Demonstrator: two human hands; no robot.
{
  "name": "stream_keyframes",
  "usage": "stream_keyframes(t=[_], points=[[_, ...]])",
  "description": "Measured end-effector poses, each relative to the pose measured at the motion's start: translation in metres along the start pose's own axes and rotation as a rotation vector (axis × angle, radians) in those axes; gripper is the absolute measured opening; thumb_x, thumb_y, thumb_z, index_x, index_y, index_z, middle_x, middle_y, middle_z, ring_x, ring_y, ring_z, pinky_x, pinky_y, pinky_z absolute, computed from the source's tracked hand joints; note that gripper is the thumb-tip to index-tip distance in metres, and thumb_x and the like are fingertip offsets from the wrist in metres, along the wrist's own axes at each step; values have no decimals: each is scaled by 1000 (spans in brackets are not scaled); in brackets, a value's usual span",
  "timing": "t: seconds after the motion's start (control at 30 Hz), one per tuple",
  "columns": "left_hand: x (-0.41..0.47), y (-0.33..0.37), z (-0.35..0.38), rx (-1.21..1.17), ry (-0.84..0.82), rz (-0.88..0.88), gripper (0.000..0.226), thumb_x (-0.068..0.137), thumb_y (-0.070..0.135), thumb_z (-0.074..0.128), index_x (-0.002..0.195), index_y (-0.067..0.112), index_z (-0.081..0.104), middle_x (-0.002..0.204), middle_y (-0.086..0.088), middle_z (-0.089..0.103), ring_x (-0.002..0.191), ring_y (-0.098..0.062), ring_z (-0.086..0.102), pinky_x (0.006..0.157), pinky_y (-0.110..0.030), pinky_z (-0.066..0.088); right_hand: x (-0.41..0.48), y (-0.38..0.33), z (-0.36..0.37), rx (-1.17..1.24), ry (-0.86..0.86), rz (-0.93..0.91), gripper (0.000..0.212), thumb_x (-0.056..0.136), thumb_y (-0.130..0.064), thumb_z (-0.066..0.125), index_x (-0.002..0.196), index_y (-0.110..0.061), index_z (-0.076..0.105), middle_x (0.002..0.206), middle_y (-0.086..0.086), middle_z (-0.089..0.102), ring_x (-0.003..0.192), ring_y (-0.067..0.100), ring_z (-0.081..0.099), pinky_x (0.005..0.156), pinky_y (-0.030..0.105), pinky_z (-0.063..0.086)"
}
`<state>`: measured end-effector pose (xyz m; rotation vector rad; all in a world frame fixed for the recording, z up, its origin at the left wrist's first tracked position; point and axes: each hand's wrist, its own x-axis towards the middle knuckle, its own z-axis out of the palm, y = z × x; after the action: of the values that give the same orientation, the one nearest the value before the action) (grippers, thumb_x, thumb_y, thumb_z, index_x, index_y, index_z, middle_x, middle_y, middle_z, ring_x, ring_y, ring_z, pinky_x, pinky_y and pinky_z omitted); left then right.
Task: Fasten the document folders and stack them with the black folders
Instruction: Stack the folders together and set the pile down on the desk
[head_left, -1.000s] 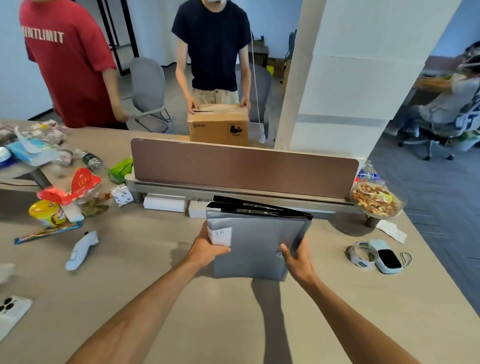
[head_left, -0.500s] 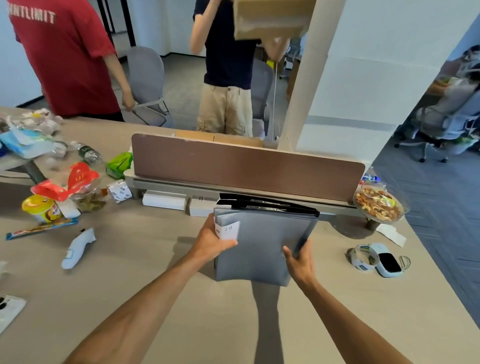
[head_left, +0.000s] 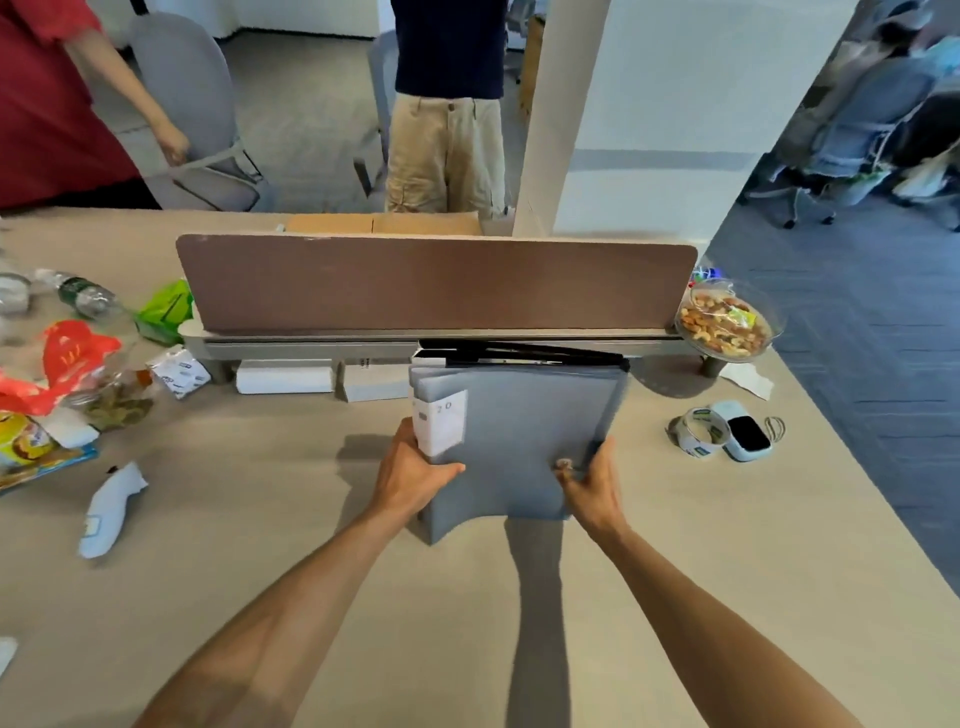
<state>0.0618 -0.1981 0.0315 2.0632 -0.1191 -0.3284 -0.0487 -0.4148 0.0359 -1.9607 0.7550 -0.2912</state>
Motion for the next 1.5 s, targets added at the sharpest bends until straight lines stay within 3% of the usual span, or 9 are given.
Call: stream_keyframes(t=[0.1, 0.3, 0.4, 0.57, 0.77, 0.97, 1.2, 1.37, 1.5], points=[[7, 16, 17, 81, -97, 1, 83, 53, 34, 85, 123, 19, 44, 121, -4, 63, 108, -27, 62, 88, -43, 54, 1, 12, -24, -27, -7, 38, 50, 83, -8, 66, 121, -10, 33, 107, 4, 49, 97, 21, 53, 75, 31, 44], [4, 39, 87, 221, -253, -107, 89, 48, 49, 78, 125, 24, 40, 122, -2, 62, 106, -27, 62, 89, -41, 53, 14, 53, -75, 39, -15, 159, 73, 85, -7, 65, 141, -13, 19, 124, -1, 46, 107, 17, 50, 95, 35, 47], [2, 40, 124, 260, -300, -168, 94, 48, 53, 77, 129, 23, 39, 125, -4, 61, 108, -27, 61, 89, -39, 53, 26, 80, -99, 18, -39, 215, 73, 80, -10, 70, 136, -16, 22, 126, 7, 50, 109, 24, 54, 95, 44, 52], [3, 43, 176, 232, -301, -287, 95, 47, 53, 76, 127, 20, 38, 123, -4, 60, 105, -24, 62, 90, -41, 55, 56, 114, -125, 39, -105, 259, 70, 73, 2, 73, 128, -14, 32, 114, 2, 49, 107, 21, 52, 88, 31, 49], [13, 46, 211, 198, -260, -404, 93, 57, 51, 74, 133, 12, 38, 125, -8, 59, 107, -27, 61, 91, -39, 53, 95, 147, -132, -64, -201, 294, 64, 68, -2, 73, 124, -7, 43, 114, 9, 59, 107, 28, 59, 82, 33, 51], [16, 46, 228, 171, -196, -421, 89, 60, 50, 75, 133, 15, 39, 125, -8, 56, 108, -27, 59, 93, -42, 52, 120, 158, -139, -138, -257, 295, 52, 67, -15, 73, 115, -10, 52, 105, 4, 62, 90, 20, 59, 72, 30, 48], [25, 52, 243, 223, -183, -408, 87, 68, 49, 72, 140, 17, 34, 128, -9, 44, 116, -29, 53, 97, -42, 48, 138, 167, -141, -247, -280, 323, 51, 70, -26, 75, 112, -10, 49, 109, 7, 38, 92, 25, 50, 86, 33, 47], [25, 55, 251, 265, -191, -394, 88, 72, 51, 70, 142, 16, 30, 129, -9, 45, 119, -29, 50, 97, -42, 46, 145, 173, -144, -305, -237, 304, 46, 72, -31, 75, 102, -6, 51, 104, 9, 42, 97, 32, 54, 78, 33, 45], [23, 57, 255, 294, -183, -369, 89, 73, 52, 67, 144, 16, 29, 133, -10, 44, 125, -29, 44, 102, -41, 42, 145, 177, -146, -310, -183, 263, 35, 70, -30, 72, 85, -11, 47, 101, 15, 54, 86, 30, 54, 68, 31, 40]])
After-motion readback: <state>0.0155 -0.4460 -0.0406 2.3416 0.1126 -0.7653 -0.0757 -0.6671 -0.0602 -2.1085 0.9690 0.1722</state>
